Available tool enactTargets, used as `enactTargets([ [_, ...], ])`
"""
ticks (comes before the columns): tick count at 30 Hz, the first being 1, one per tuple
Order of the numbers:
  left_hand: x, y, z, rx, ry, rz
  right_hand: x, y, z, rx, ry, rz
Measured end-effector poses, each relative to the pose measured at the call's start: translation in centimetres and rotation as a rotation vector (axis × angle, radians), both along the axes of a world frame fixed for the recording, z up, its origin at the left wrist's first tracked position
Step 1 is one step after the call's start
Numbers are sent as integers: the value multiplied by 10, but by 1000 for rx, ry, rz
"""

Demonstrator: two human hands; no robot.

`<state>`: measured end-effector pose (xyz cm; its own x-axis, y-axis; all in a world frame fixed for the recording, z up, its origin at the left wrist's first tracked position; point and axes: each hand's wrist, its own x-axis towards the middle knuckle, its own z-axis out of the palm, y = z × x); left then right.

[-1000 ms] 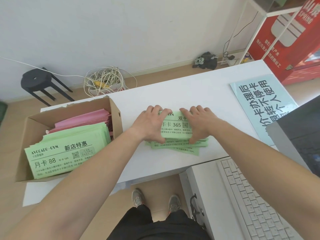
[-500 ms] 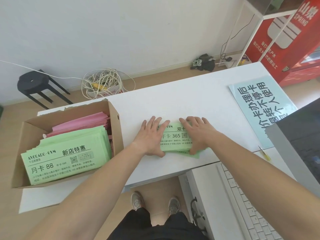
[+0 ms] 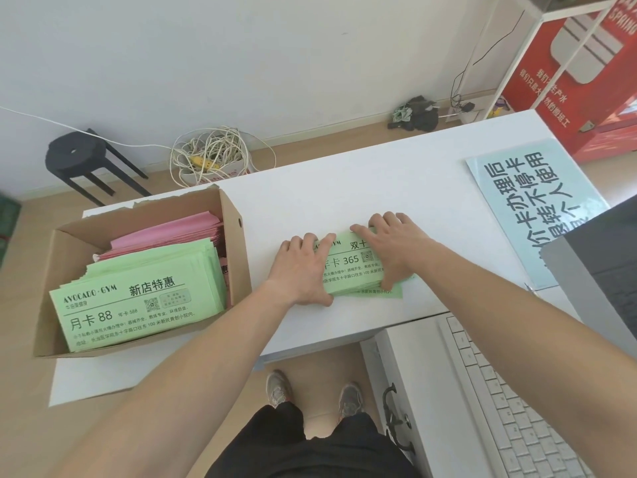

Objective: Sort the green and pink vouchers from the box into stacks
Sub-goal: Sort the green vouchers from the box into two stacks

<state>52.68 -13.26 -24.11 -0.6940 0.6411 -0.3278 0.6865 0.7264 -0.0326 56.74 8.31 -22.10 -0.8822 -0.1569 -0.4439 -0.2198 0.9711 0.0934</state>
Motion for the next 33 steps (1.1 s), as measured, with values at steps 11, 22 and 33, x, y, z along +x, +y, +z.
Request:
enactTargets([
  [11,-4,-1,4,-65,-14,-57,20,-7,3,-7,-83,-131],
  [22,-2,-6,5,-38,-140,-58,43,-14,-13,-129,-27,-253],
  [33,-40,11,-3,115,-88,34,-9,23,-10,-187,15,-225],
])
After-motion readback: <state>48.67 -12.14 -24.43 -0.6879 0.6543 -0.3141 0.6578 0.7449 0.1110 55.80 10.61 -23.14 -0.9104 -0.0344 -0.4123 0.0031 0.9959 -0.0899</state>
